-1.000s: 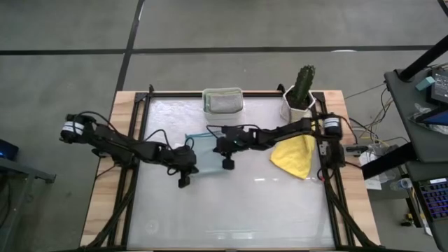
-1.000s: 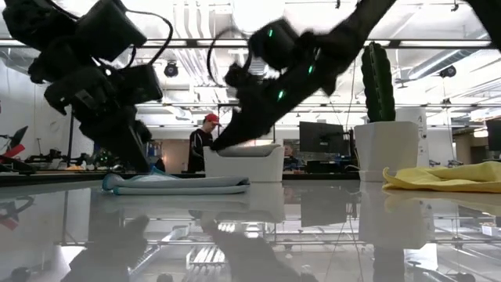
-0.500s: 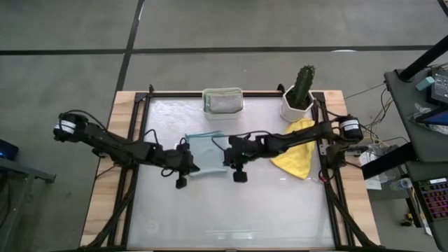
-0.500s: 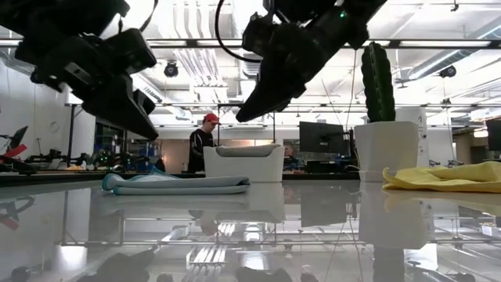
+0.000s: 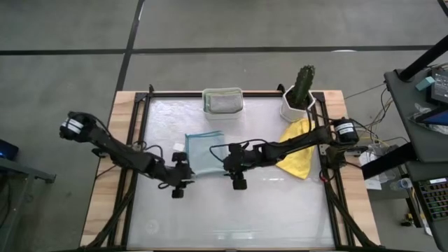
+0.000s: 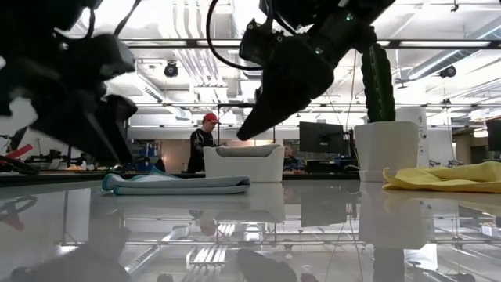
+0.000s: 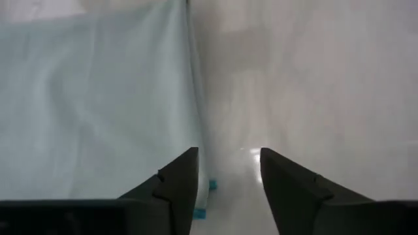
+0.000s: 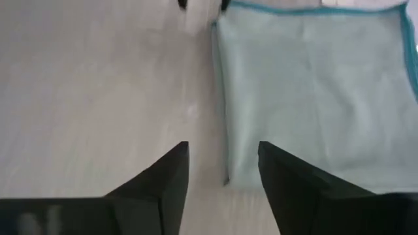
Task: Fold microfiber towels
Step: Fold the light blue cloth
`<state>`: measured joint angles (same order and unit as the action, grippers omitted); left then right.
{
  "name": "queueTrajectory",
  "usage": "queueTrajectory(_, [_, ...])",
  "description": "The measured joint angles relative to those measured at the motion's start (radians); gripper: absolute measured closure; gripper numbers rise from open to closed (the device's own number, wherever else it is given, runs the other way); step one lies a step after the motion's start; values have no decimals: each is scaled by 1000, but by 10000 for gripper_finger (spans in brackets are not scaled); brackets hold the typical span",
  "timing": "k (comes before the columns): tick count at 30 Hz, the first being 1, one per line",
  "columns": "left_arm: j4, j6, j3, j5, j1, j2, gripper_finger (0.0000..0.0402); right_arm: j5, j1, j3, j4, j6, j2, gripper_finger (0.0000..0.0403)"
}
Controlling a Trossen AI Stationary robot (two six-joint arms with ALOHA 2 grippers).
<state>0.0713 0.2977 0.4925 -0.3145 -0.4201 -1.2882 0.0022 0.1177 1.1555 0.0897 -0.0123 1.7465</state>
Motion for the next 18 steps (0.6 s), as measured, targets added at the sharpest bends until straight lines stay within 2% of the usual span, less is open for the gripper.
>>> queueTrajectory(7, [-7,5,7,-48,-5,-133,246,3,0,0,-99,-14,93,225])
queueTrajectory(11, [-25,18,28,-95,-7,-194,247,59,-7,0,-123,-16,145,230])
queueTrajectory(15, [-26,39,37,-104,-6,-223,249,79,-11,-1,-116,-24,167,235])
queueTrajectory(18, [-24,54,30,-98,-6,-225,269,80,-10,0,-116,-24,180,246])
